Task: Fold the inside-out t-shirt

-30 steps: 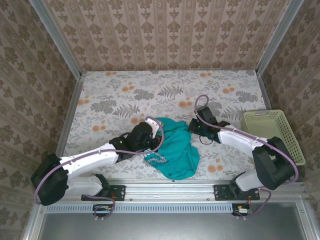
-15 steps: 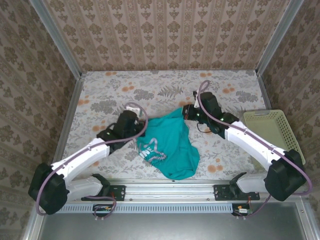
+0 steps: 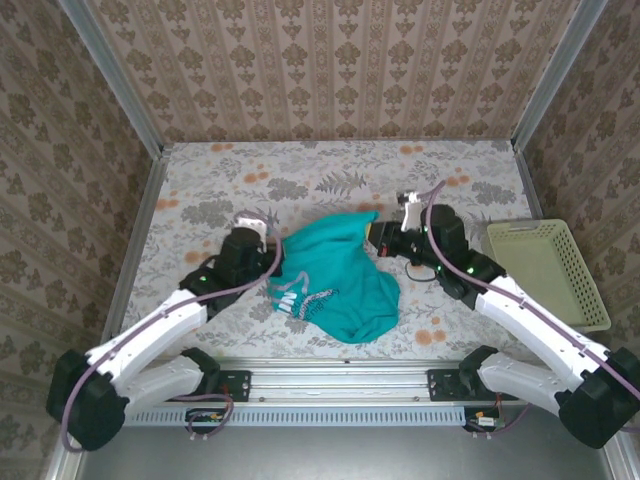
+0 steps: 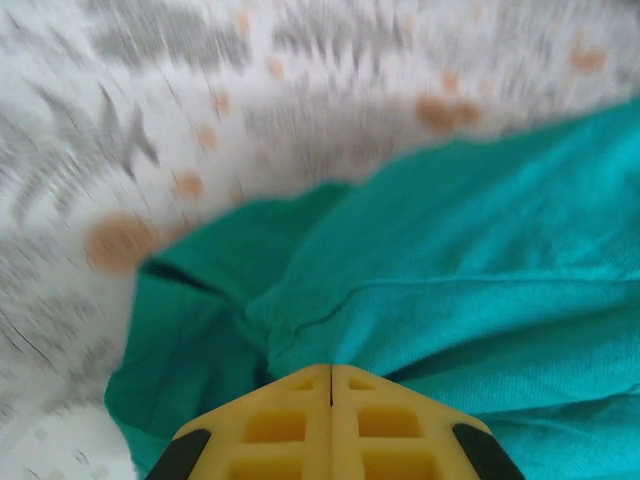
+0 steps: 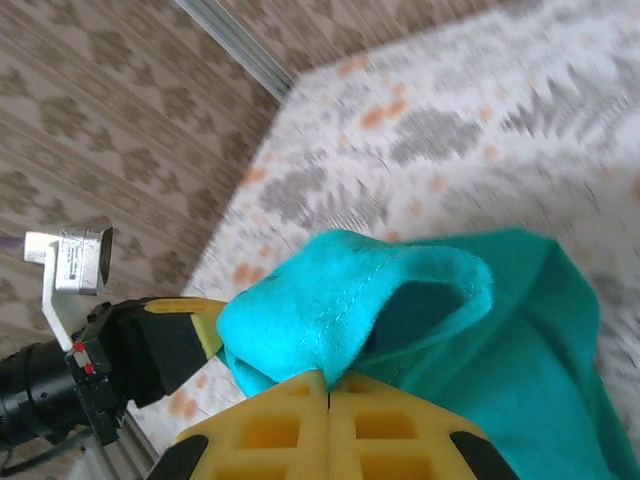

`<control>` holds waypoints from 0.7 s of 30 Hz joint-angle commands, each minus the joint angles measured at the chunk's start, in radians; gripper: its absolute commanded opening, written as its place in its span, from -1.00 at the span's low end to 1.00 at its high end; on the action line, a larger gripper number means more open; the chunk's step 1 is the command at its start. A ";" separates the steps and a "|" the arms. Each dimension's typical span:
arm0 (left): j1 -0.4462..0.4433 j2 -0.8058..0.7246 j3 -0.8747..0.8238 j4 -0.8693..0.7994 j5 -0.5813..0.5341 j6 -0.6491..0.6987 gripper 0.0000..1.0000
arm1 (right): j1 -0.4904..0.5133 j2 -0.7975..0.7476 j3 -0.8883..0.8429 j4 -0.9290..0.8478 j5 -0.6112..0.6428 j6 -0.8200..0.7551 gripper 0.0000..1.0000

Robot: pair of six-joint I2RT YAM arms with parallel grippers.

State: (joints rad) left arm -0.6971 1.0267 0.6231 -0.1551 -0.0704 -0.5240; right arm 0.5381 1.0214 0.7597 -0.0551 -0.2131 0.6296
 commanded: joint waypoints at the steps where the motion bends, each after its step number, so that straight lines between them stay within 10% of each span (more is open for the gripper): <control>1: -0.122 0.067 -0.021 0.065 0.027 0.006 -1.00 | 0.008 0.004 -0.111 0.001 0.035 0.033 -1.00; 10: -0.258 0.125 -0.084 0.124 -0.006 -0.015 -1.00 | 0.008 -0.082 -0.222 -0.375 0.379 0.073 -1.00; 21: -0.417 0.164 -0.043 0.062 -0.075 0.084 -1.00 | 0.008 -0.118 -0.202 -0.250 0.159 0.050 -1.00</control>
State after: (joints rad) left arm -1.0992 1.1763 0.5423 -0.0662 -0.1059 -0.4824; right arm 0.5442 0.8917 0.4931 -0.3210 -0.0189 0.6842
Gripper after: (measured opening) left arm 0.042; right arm 0.065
